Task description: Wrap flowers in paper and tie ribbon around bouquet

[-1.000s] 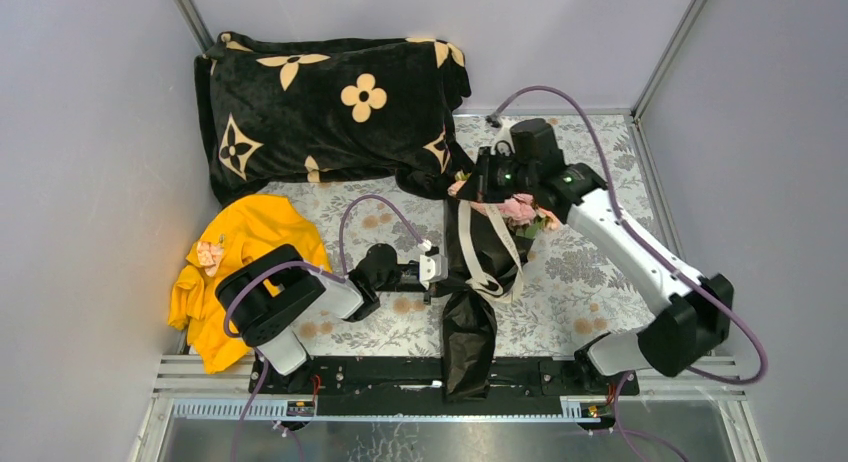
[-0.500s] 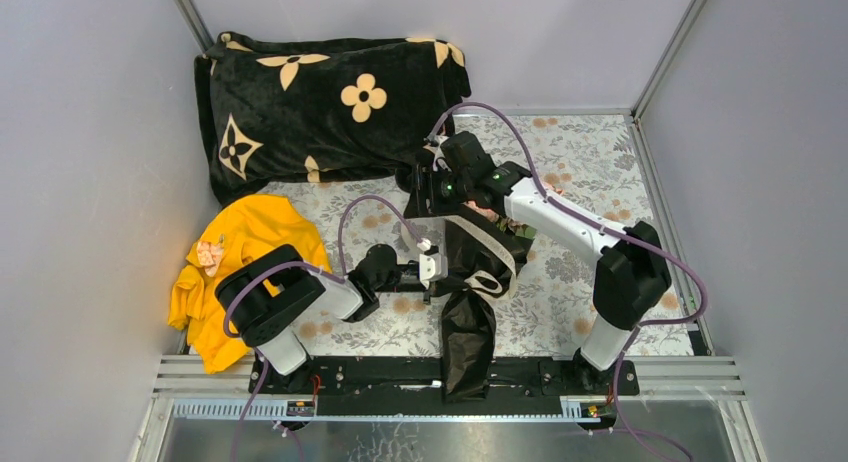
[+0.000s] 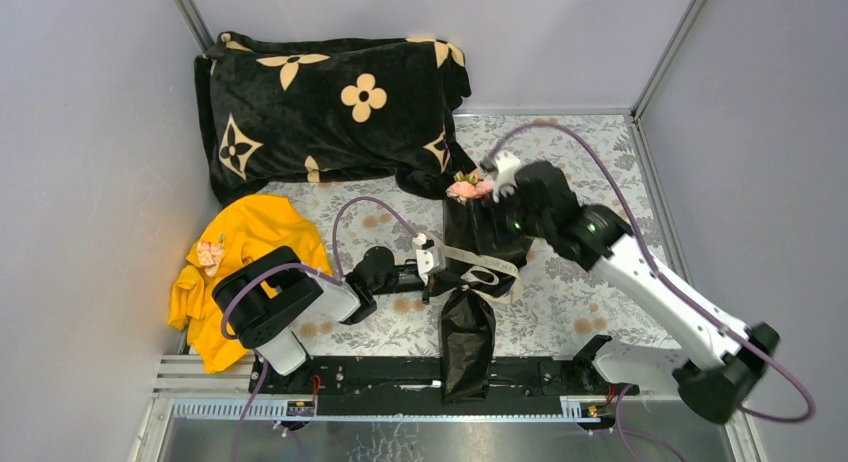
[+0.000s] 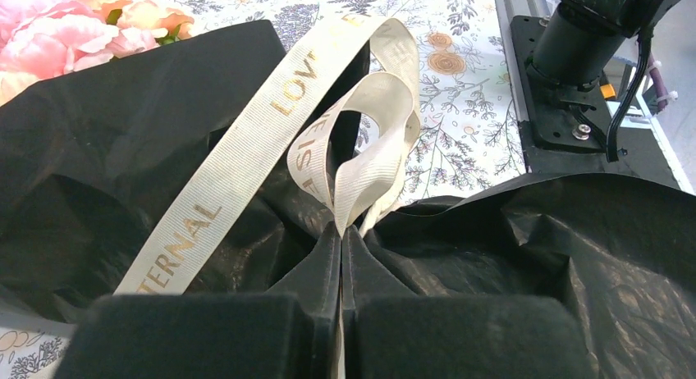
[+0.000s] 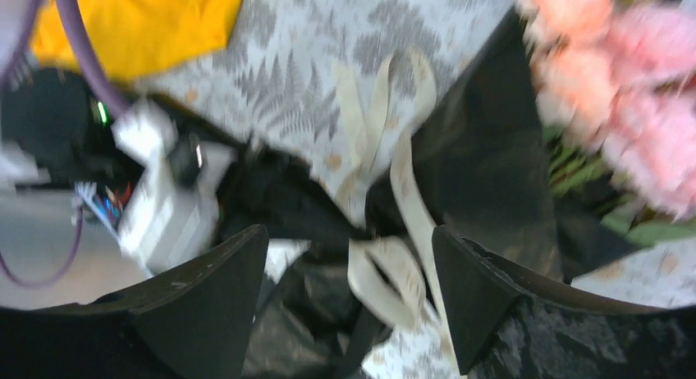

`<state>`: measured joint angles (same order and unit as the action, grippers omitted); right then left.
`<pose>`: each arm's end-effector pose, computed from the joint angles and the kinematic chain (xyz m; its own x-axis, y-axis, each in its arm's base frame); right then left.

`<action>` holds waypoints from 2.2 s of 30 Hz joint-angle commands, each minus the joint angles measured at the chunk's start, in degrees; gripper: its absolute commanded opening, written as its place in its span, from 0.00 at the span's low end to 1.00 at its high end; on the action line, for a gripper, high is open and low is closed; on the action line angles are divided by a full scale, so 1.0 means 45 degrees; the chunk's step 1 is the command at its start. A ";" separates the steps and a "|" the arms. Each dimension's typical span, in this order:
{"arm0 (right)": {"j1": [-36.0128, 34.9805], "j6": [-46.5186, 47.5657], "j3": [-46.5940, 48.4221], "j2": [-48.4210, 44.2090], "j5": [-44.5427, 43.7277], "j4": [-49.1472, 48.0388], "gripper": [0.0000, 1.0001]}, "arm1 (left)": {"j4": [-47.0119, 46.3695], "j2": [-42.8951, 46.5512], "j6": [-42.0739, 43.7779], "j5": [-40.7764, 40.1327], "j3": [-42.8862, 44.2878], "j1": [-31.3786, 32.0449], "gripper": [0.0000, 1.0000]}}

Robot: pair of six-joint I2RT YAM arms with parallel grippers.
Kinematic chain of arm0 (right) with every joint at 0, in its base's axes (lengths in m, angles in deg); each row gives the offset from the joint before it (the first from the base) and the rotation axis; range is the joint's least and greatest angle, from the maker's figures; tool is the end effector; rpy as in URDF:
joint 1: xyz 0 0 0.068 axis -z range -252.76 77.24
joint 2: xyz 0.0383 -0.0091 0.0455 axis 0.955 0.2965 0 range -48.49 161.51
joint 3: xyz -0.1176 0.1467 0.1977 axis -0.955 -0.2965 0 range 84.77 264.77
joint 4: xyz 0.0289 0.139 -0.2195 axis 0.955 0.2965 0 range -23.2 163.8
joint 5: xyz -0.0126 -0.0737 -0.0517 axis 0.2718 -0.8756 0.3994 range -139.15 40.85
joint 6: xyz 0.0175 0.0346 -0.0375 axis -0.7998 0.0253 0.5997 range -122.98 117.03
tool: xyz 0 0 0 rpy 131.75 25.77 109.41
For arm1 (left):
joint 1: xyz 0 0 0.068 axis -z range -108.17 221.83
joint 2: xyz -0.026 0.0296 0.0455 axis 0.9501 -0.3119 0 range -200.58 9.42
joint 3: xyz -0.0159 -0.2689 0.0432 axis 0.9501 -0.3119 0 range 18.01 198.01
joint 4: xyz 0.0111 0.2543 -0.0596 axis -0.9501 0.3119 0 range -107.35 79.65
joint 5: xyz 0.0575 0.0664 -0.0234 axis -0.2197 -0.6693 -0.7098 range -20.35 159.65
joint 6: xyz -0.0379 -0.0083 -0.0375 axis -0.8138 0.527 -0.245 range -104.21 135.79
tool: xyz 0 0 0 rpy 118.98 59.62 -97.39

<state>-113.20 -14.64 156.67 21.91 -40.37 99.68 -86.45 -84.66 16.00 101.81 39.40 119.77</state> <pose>0.2004 0.1780 0.3717 -0.5378 -0.1959 -0.8200 -0.6449 0.7220 0.2505 0.1687 -0.2154 0.1542 -0.0383 0.0471 -0.9982 0.9846 0.1724 -0.0297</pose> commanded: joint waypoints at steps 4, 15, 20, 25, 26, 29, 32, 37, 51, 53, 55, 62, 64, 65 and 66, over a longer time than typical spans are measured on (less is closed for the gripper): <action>0.0017 0.0043 -0.5067 -0.2690 0.2317 -0.1050 0.65 | -0.0591 0.0221 -0.0327 -0.0332 -0.0027 -0.0042 0.00; 0.0002 -0.0733 -0.6390 -0.2437 0.0448 -0.1836 0.74 | -0.0504 0.0186 -0.0300 -0.0275 0.0013 -0.0021 0.00; -0.0006 -0.0577 -0.6377 -0.1844 0.0957 -0.2486 0.65 | -0.0491 0.0112 -0.0278 -0.0263 0.0050 -0.0013 0.00; 0.0000 -0.0500 -0.6050 -0.1736 0.1258 -0.2493 0.14 | -0.0453 0.0135 -0.0271 -0.0310 0.0063 -0.0010 0.00; -0.0002 -0.0478 -0.6011 -0.1868 0.1266 -0.2426 0.07 | -0.0405 0.0169 -0.0264 -0.0338 0.0053 -0.0019 0.00; -0.0003 -0.0540 -0.6037 -0.2394 0.1216 -0.2289 0.00 | 0.0060 0.0415 -0.0248 -0.0605 0.0104 -0.0029 0.00; -0.0012 -0.0716 -0.6260 -0.2613 0.1162 -0.2380 0.00 | 0.1234 0.1124 -0.0145 -0.0750 0.0248 -0.0108 0.34; -0.0008 -0.0595 -0.6017 -0.2287 0.1247 -0.2145 0.00 | 0.6144 0.3009 0.1669 0.1165 0.1468 -0.1104 0.59; 0.0004 -0.0271 -0.5897 -0.2397 0.1272 -0.1915 0.00 | 1.6439 0.0155 0.1548 -0.3865 0.7171 -0.4090 0.61; 0.0010 -0.0243 -0.5944 -0.2444 0.1211 -0.1855 0.00 | 1.6737 -0.0549 0.1340 -0.3878 0.7640 -0.4092 0.61; -0.0015 -0.0241 -0.6003 -0.2458 0.1196 -0.1902 0.00 | 1.6695 -0.1023 0.1224 -0.4153 0.7792 -0.4092 0.61; -0.0002 -0.0125 -0.6048 -0.2355 0.1283 -0.1943 0.00 | 1.5406 -0.1655 -0.0007 -0.4297 0.7184 -0.3765 0.60; -0.0009 -0.0044 -0.5944 -0.2272 0.1264 -0.1834 0.00 | 1.5397 -0.1711 -0.0313 -0.4274 0.6944 -0.3505 0.57; -0.0008 -0.0013 -0.5898 -0.2242 0.1267 -0.1787 0.00 | 1.5407 -0.1703 -0.0546 -0.4259 0.6775 -0.3430 0.54; 0.0000 -0.0007 -0.5867 -0.2207 0.1262 -0.1764 0.00 | 1.5413 -0.1660 -0.0734 -0.4269 0.6605 -0.3398 0.49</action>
<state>-113.22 -16.08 128.00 12.13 -35.78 91.68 -15.50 -91.85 17.22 83.21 71.60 102.81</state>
